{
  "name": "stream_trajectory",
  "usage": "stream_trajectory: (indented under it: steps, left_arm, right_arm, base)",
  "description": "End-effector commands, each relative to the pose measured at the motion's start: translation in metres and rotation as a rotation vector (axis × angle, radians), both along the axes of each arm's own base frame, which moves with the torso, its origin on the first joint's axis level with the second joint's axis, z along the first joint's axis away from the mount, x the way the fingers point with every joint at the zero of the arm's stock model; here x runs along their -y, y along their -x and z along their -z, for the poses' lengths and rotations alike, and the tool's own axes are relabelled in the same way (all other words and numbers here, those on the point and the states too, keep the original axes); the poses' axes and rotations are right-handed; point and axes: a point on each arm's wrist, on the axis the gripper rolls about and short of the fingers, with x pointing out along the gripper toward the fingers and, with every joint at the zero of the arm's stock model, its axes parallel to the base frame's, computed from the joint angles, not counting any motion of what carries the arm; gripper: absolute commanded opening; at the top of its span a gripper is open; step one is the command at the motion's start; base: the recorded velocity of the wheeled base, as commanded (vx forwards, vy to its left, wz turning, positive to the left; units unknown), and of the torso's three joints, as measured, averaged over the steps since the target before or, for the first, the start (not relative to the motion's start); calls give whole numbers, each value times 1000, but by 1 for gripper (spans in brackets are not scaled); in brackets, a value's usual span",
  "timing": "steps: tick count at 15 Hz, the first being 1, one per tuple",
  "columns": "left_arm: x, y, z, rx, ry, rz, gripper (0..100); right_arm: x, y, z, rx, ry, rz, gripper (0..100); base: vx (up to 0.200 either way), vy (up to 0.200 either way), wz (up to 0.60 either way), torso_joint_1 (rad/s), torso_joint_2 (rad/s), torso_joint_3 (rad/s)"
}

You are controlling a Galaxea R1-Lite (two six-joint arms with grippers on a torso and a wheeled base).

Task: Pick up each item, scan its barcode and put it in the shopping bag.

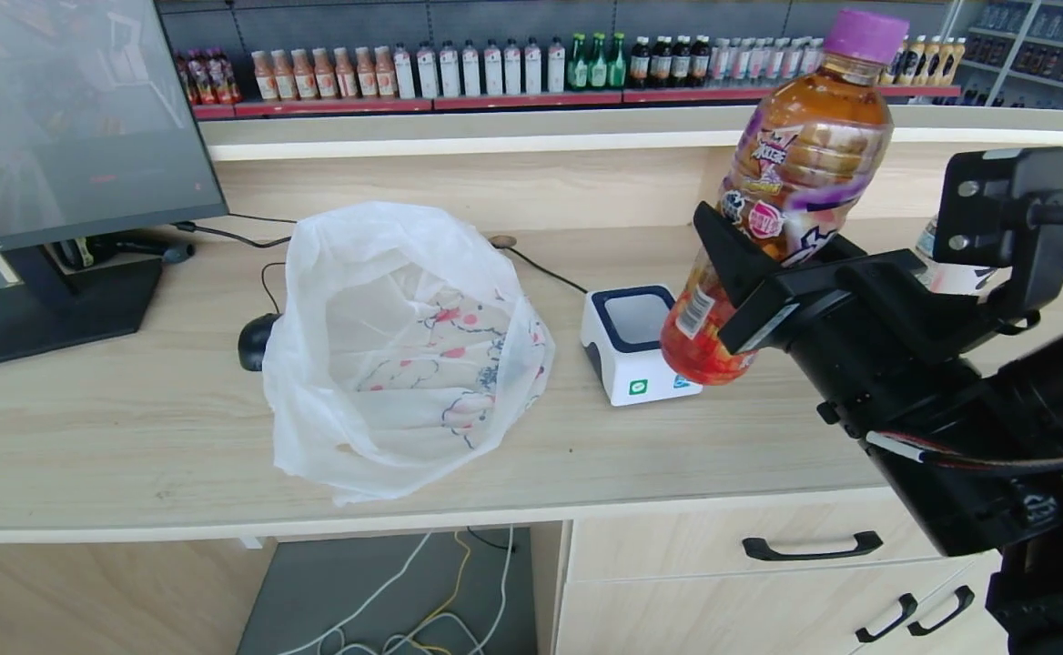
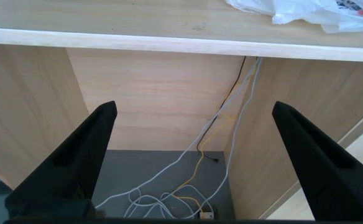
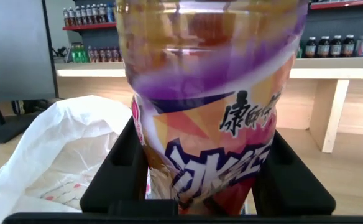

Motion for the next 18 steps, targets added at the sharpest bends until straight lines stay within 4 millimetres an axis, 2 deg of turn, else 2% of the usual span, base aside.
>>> stream_trajectory:
  steps: [1, 3, 9, 12, 15, 18]
  left_arm:
    - [0, 0, 0, 1, 0, -1, 100]
    - [0, 0, 0, 1, 0, -1, 100]
    - [0, 0, 0, 1, 0, -1, 100]
    - [0, 0, 0, 1, 0, -1, 100]
    - [0, 0, 0, 1, 0, -1, 100]
    - [0, 0, 0, 1, 0, -1, 100]
  right_arm:
    - [0, 0, 0, 1, 3, 3, 0]
    - [1, -2, 4, -6, 21, 5, 0]
    - [-19, -24, 10, 58, 186, 92, 0]
    - [-33, -42, 2, 120, 243, 158, 0]
    - [-43, -58, 7, 146, 309, 203, 0]
    - [-38, -65, 8, 153, 371, 251, 0]
  base:
    - [0, 0, 0, 0, 0, 0]
    - [0, 0, 0, 0, 0, 0]
    - [0, 0, 0, 0, 0, 0]
    - [0, 0, 0, 0, 0, 0]
    - [0, 0, 0, 0, 0, 0]
    - [0, 0, 0, 0, 0, 0]
